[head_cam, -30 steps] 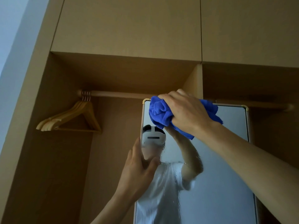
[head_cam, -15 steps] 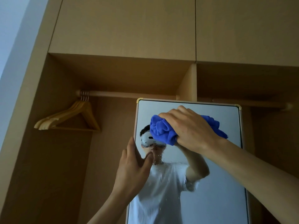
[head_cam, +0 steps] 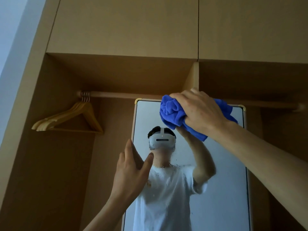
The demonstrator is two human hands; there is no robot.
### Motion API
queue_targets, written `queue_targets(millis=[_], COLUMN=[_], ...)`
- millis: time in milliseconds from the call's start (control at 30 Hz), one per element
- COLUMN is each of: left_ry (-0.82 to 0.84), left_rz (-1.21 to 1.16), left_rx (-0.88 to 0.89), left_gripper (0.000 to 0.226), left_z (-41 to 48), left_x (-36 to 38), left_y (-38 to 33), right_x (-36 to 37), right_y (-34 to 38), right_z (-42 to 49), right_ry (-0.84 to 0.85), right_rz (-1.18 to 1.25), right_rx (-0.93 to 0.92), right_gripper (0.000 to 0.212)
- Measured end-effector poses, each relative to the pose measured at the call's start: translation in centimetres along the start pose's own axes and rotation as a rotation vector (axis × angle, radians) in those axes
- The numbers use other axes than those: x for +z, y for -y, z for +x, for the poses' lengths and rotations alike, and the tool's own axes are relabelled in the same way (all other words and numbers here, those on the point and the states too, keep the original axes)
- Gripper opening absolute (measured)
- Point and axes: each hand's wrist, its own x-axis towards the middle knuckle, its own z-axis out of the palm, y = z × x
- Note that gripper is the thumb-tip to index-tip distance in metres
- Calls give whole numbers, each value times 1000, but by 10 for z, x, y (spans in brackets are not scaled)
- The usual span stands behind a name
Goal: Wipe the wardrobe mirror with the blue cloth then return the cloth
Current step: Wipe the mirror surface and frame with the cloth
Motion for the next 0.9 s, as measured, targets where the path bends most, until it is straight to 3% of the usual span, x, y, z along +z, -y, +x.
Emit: queue_targets(millis=[433, 567, 733, 833, 900], left_ry=[-5, 19, 41, 31, 22], left_rz=[64, 86, 54, 34, 25], left_rx=[-63, -86, -117, -120, -109], left_gripper=[97, 109, 124, 119, 101], left_z=[-1, -3, 0, 2, 2], left_x=[4, 1, -3, -3, -3], left_y=[-6, -11, -19, -25, -30], right_x=[19, 13, -6, -12, -15], right_y=[18, 10, -15, -34, -40], right_z=[-70, -67, -44, -32, -30], right_ry=[99, 61, 27, 0, 3], right_rz=[5, -11, -20, -28, -10], right_rx=[-119, -121, 3, 81, 113], right_gripper=[42, 48, 61, 64, 63])
